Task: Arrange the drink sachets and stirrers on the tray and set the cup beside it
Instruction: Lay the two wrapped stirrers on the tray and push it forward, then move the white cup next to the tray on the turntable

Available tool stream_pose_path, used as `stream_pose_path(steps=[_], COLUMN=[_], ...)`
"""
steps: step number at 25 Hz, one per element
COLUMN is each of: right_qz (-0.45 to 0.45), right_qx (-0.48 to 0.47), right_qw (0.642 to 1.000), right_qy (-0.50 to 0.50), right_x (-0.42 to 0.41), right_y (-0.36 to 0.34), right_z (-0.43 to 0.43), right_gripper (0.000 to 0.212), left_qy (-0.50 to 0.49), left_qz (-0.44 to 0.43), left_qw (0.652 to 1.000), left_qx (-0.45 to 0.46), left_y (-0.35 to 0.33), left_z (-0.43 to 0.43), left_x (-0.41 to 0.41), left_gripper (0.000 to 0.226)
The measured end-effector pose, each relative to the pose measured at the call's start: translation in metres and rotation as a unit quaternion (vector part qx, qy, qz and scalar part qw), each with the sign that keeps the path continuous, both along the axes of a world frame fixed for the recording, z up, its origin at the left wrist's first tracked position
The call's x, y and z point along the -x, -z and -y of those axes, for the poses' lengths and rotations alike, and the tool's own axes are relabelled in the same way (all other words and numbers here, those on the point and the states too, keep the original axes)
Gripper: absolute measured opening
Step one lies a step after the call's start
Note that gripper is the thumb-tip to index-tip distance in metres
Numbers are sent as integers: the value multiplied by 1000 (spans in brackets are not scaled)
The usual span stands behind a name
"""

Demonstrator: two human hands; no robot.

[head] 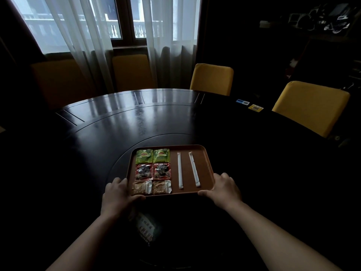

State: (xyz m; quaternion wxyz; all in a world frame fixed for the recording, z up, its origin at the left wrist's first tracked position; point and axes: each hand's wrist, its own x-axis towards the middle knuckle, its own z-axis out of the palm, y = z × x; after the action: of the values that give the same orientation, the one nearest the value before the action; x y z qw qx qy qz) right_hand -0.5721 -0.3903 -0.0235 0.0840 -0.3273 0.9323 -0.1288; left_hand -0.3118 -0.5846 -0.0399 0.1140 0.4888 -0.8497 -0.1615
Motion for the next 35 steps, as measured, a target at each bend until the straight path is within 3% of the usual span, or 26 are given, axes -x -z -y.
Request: stream_pose_path(steps=[8,13,18,23,29,35], right_qz=[23,71,75,118,199,184], right_qx=[19,-41,21,70,140,162], right_qw=[999,996,997,990,968,967], right_qy=[12,23,30,24,51,70], right_x=[-2,-3,-20,-59,-139,-247], right_y=[2,-15,-27,-48,-92,-106], right_z=[-3,-1,-26,-101,-239,-419], right_gripper=[76,86,59,47,20,11], left_qy=[-5,-39,30,101,153,231], left_qz=[19,-7,20,22,-12,17], left_qw=[1000,999,998,991,988,973], left_qx=[-4,10,58,86,-12,-10], left_y=[6,1,-2,-3,-35,-30], left_z=[2,-34,-93,-165,-296,-388], left_x=[1,-7,-35,-70,-122,-177], left_gripper=[73,83,74,67,43,35])
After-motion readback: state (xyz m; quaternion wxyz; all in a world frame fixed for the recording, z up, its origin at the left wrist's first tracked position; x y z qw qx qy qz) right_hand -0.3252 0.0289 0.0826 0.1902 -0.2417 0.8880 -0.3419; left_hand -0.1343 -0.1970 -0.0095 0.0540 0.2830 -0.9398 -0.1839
